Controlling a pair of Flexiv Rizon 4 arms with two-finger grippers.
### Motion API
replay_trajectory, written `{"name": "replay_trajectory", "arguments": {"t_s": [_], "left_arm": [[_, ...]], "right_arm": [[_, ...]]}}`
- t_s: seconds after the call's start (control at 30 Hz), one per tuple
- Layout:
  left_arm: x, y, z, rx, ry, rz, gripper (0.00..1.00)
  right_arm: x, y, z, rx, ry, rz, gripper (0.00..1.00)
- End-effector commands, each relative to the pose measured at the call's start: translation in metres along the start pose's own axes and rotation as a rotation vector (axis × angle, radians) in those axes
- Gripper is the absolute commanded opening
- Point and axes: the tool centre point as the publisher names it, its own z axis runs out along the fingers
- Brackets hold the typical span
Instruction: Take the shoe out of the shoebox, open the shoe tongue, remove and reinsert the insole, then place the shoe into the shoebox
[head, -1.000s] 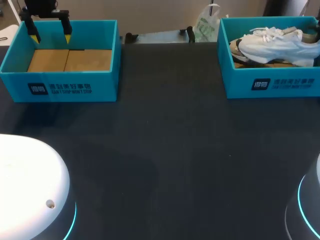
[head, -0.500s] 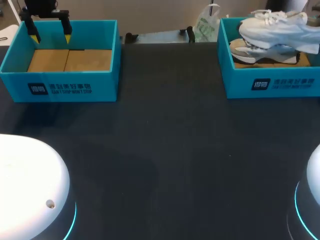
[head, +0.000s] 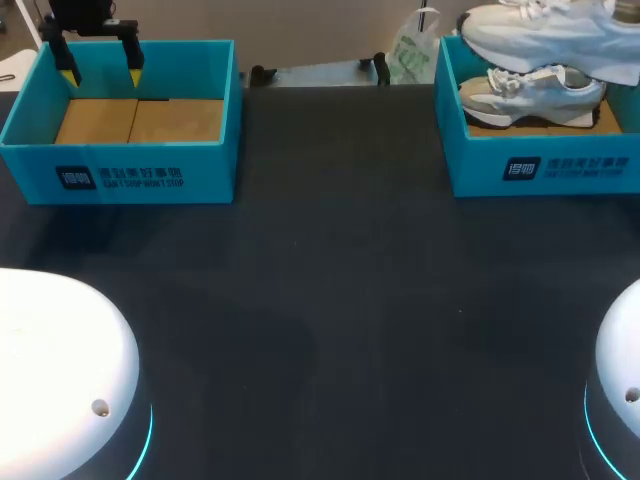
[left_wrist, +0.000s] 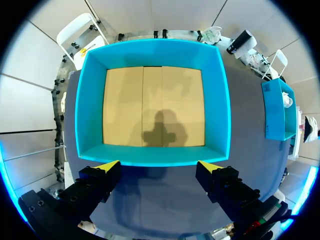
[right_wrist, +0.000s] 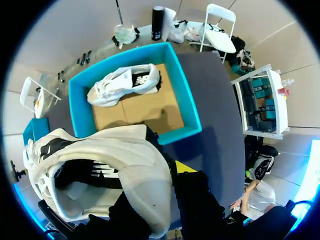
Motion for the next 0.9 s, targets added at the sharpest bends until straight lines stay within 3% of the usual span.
{"name": "replay_trajectory", "arguments": {"t_s": [0.03,0.47,0.9], "left_arm": [[0.0,0.0,0.0,-0.001,-0.001,0.0,1.0],[0.0,0.0,0.0,-0.001,-0.001,0.0,1.0],[0.0,0.0,0.0,-0.001,-0.001,0.0,1.0]], "right_arm": [[0.015,-0.051,-0.018,-0.1,-0.016,0.0,0.0],[0.079,-0.154,-0.025,-0.124,-0.015,0.015,0.0],[0.079,-0.154,-0.025,-0.124,-0.015,0.015,0.0]]}}
